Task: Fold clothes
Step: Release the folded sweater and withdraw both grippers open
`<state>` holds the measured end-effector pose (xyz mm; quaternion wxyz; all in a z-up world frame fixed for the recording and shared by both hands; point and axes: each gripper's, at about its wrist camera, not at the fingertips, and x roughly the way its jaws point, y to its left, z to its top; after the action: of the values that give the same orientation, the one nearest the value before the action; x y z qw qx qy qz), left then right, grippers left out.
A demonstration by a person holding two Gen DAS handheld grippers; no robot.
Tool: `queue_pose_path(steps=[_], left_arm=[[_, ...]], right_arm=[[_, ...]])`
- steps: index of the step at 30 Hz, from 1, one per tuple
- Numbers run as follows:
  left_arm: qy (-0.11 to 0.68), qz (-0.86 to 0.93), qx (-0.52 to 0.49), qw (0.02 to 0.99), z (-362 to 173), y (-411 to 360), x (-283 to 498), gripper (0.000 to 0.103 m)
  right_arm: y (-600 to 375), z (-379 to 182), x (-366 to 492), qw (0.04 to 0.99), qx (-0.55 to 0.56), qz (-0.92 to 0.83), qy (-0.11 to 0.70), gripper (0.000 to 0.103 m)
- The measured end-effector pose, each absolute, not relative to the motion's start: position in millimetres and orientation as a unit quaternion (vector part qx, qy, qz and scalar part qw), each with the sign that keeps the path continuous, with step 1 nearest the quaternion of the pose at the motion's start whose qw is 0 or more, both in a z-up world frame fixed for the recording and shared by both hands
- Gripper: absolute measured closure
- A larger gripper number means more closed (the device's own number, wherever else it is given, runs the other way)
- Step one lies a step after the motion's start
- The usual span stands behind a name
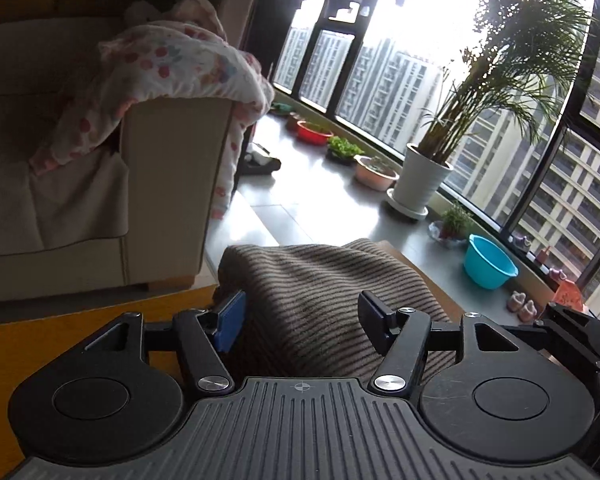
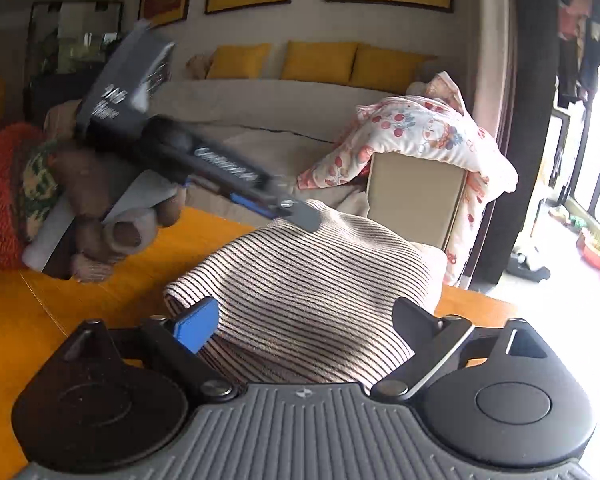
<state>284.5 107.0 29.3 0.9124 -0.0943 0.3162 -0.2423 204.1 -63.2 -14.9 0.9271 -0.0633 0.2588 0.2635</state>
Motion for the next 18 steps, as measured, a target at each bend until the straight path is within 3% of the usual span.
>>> queue_pose_path(steps=[5, 6, 7, 10, 16, 18], left_arm=[[0.352, -0.259, -0.114, 0.892, 14, 115, 254, 0.045], [0.361, -0.262, -0.115, 0.888, 9, 115, 251, 0.052], [0.369, -0.264, -0.115, 0.884, 5, 115, 248, 0.055], [0.364, -0.263, -0.123, 0.885, 6, 119, 247, 0.063], [0.362, -0.253, -0.112, 0.89, -3, 119, 242, 0.061], [0.362, -0.248, -0.103, 0.893, -8, 118, 239, 0.057]], right_arm=[[-95, -14, 207, 0.918, 0.043, 0.264, 0.294, 0.004], [-102, -14, 207, 0.914, 0.064, 0.264, 0.301, 0.013], [-108, -14, 207, 0.91, 0.085, 0.264, 0.307, 0.03], [-123, -11, 208, 0.901, 0.133, 0.264, 0.319, 0.031], [-114, -22, 212, 0.906, 0.086, 0.234, 0.341, 0.034], [-115, -27, 210, 0.91, 0.086, 0.225, 0.337, 0.029]])
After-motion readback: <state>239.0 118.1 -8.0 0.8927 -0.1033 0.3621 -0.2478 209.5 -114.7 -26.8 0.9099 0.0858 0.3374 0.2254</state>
